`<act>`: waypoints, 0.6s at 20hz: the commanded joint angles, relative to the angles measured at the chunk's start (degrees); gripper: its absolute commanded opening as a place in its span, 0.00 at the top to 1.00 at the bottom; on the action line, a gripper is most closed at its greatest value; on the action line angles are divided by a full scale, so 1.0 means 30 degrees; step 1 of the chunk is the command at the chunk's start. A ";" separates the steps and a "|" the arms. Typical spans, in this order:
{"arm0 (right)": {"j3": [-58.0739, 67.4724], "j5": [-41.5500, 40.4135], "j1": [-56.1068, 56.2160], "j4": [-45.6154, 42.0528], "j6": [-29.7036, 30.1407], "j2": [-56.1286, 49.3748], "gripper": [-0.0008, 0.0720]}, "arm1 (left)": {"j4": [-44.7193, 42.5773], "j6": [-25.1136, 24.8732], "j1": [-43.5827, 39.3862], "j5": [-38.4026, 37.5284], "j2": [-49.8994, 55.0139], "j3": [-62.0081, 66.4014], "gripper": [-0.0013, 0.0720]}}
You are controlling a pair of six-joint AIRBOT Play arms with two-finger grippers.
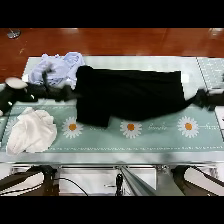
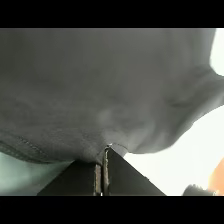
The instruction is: Fold the shirts.
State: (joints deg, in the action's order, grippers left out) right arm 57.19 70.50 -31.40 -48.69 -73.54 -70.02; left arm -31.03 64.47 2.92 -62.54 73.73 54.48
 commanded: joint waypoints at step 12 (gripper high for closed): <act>1.9358 0.4510 0.3504 -0.6841 -0.5676 0.6339 0.96 | -1.1380 0.5486 0.1392 -0.3242 -0.6091 2.0750 0.95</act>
State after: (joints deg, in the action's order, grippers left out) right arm 111.57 77.97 -21.19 -63.11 -88.49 -56.69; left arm -55.64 78.04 6.61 -68.40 61.95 112.73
